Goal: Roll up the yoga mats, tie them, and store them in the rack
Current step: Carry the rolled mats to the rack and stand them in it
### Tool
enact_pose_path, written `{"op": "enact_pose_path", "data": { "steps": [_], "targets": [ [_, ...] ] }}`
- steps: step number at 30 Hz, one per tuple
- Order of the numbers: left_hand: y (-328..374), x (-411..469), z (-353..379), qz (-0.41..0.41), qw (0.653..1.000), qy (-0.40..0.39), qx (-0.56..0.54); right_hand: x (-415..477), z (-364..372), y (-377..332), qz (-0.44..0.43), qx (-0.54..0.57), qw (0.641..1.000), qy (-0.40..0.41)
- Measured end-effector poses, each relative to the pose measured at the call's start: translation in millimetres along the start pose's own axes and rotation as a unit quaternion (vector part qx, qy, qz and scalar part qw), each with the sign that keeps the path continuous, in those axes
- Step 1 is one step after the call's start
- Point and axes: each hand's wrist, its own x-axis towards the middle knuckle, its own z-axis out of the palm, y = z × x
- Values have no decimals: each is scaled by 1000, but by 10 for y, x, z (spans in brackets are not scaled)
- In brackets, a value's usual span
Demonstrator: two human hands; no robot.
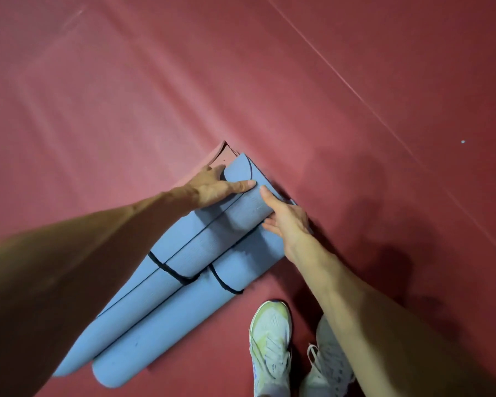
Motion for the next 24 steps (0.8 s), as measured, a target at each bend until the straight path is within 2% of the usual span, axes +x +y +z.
{"op": "enact_pose_path", "data": {
  "steps": [3,8,14,18,21,24],
  "targets": [
    [56,-312,-87,48,998,17,-30,-251,-65,3,-44,-21,999,20],
    [204,-1045,-352,126,991,45,-1,-929,-163,-201,-100,-33,994,32],
    [781,-2097,-877,232,967,61,-89,-2047,-284,-1012,-131,26,991,-12],
    [1213,-2820,-1164,286,945,71,-140,-2739,-475,-1564,-209,-31,977,12],
    [1537,-3298,-1304,319,933,80,-144,-3280,-727,-1962,-275,-77,958,26],
    [1973,-3733,-1371,362,920,65,-136,-3798,-1068,-2280,-330,-75,940,40]
  ]
}}
